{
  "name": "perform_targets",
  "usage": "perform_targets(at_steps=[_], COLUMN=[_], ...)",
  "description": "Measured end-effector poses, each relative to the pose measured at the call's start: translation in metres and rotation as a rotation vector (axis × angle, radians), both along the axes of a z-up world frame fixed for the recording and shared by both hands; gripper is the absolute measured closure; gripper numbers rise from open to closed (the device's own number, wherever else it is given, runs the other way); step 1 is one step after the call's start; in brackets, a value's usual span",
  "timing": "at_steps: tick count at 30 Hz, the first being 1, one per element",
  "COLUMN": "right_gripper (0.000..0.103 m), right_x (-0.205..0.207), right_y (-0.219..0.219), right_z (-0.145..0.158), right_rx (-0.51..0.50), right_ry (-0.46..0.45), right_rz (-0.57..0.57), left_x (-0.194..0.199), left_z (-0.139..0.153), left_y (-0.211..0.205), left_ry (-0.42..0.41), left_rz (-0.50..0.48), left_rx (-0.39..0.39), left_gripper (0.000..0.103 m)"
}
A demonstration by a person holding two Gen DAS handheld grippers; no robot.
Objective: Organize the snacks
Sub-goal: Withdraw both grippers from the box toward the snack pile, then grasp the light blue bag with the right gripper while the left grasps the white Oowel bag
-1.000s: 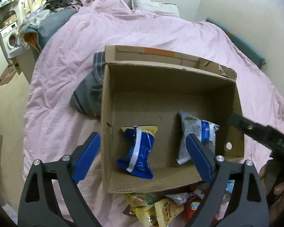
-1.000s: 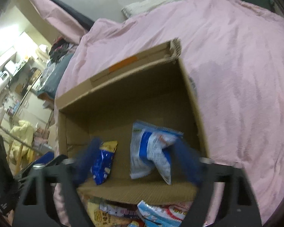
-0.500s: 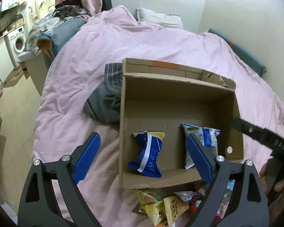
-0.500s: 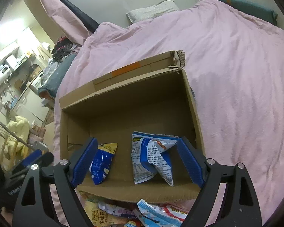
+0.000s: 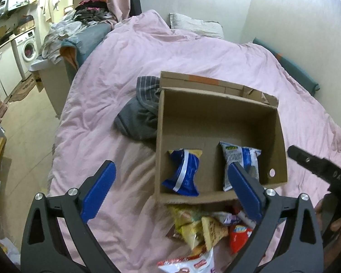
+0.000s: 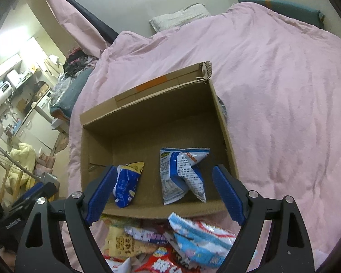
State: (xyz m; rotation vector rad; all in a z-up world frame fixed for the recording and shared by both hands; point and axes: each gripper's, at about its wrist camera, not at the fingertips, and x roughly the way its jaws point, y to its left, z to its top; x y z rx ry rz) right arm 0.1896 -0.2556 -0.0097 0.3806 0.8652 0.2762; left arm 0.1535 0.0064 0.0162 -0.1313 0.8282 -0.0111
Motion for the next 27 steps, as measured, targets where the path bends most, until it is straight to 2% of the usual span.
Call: perform_targets(at_steps=[5,10,16,22,24,27], right_gripper=[0.015,0.015,0.015,0.015,0.015,0.015], right_x=[-0.017,-0.037,-0.062,-0.079,-0.08,-0.084], right_y=[-0.01,-0.015,-0.016,-0.026,-0.03,-0.035], right_z=[-0.001,-0.002,-0.005,-0.022,-0.026,-0.029], right_rx=[0.003,0.003,0.013,0.051,0.063,0.045], right_ry=[0.023,0.042,0.061,0.124,0.137,0.14], right_rz=[-0.023,-0.034,-0.03,-0.045,-0.049,-0.057], left_x=[-0.022,-0.049,-0.07,-0.082,-0.084,-0.085], left_z=[-0.002,0.0,-0.007,-0.03,-0.041,-0.063], left_y=[0.008,0.024,0.031,0.036,0.037,0.031], left_ry=[0.014,-0.004,0.023,0.11,0.152,0.241], left_rz=[0.015,0.068,0.084,0.12,0.123,0.075], left_rx=[0.0,-0.047,-0.043,-0.041,-0.076,-0.122], left_gripper=[0.005,0.005,0.005,0.005,0.005,0.005])
